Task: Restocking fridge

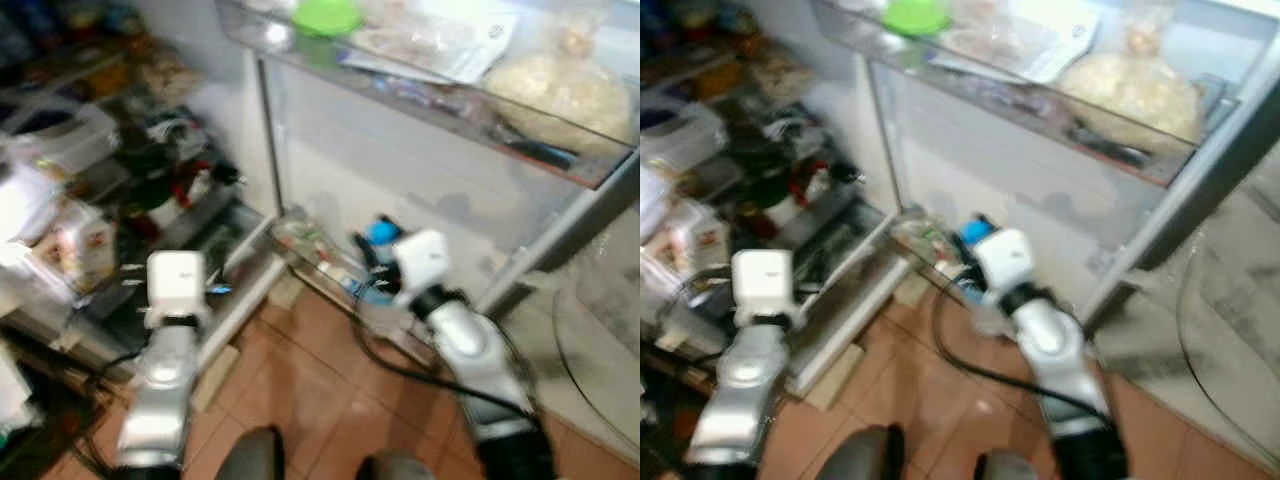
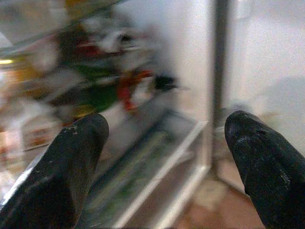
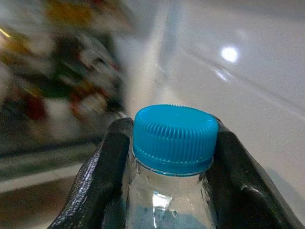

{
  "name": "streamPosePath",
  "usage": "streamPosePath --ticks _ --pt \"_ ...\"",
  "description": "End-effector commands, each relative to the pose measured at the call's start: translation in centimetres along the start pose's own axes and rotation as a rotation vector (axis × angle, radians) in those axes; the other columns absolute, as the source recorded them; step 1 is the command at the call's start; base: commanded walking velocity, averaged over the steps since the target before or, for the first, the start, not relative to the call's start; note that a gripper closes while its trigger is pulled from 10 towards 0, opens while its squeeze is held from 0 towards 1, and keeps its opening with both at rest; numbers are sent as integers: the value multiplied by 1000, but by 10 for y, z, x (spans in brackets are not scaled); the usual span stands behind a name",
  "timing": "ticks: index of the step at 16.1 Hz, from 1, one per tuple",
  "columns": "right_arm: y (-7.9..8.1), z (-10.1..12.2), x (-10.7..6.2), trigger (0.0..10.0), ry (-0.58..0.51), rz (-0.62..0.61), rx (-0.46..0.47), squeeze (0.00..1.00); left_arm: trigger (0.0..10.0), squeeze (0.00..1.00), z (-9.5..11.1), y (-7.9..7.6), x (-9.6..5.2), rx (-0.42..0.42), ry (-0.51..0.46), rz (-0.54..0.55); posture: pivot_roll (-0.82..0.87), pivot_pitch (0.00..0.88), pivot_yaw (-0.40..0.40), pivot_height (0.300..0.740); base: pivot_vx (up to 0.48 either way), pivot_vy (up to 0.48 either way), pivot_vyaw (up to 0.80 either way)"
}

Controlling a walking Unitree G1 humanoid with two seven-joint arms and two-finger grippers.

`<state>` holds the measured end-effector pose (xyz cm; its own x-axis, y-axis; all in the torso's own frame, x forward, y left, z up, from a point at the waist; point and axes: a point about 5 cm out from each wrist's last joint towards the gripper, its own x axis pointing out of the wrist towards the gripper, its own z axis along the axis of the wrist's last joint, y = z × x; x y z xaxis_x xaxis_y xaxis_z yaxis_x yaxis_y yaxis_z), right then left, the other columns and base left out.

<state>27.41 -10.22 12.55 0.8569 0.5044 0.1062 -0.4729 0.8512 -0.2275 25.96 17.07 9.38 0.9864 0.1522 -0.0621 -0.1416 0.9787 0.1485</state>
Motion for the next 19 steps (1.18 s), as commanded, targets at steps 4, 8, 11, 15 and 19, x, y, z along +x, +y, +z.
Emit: streamPosePath --ticks 4,8,11,15,19 --pt "2 7 6 10000 -44 -1 29 0 10000 0 -3 1 -7 -29 26 -3 47 111 14 740 0 0 388" --pt "0 7 6 10000 -48 -14 33 0 10000 0 -3 0 -8 -44 21 -35 47 116 19 740 159 0 0" --pt "0 6 5 10000 -46 -22 32 0 10000 0 -1 -3 -8 -50 18 -50 43 119 23 740 393 0 0" --pt "-1 5 4 10000 -44 -23 37 0 10000 0 0 -6 -7 -56 13 -69 45 119 20 740 265 0 0" --pt "-2 5 5 10000 -45 -21 33 0 10000 0 -1 -6 -6 -60 12 -70 45 113 17 740 0 0 0"
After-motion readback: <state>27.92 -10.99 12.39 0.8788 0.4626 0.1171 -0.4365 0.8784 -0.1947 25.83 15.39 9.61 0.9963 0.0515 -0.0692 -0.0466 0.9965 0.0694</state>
